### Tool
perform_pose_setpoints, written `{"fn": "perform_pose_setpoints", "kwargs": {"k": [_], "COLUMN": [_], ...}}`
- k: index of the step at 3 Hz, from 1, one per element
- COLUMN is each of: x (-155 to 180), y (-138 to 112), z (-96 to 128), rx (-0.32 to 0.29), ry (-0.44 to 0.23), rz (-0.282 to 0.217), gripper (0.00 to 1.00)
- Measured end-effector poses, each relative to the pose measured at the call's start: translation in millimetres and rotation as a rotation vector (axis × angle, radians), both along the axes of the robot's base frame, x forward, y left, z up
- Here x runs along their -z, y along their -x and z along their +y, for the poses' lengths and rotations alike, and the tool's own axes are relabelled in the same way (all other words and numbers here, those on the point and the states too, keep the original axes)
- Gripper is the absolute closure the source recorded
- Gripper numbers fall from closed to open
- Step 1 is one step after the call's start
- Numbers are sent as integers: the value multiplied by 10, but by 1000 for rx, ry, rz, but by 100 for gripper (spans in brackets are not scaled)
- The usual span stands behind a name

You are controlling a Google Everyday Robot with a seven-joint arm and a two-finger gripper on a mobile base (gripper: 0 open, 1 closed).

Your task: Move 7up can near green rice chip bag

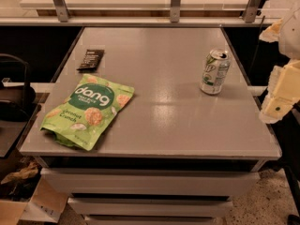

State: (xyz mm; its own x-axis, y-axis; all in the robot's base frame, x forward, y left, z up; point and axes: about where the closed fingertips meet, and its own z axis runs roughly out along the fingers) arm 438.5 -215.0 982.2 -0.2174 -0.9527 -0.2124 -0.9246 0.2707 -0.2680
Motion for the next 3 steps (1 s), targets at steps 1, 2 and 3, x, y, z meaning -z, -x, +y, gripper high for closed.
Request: {"fn": "perform_pose_setpoints", "kwargs": {"k": [1, 2, 3], "x": [0, 50, 207], "y": [0, -94, -319], "z": [0, -19, -36], "rx": [0, 5, 4], "ry": [0, -35, -102], "rz": [0, -4, -2], "gripper": [0, 0, 0]}}
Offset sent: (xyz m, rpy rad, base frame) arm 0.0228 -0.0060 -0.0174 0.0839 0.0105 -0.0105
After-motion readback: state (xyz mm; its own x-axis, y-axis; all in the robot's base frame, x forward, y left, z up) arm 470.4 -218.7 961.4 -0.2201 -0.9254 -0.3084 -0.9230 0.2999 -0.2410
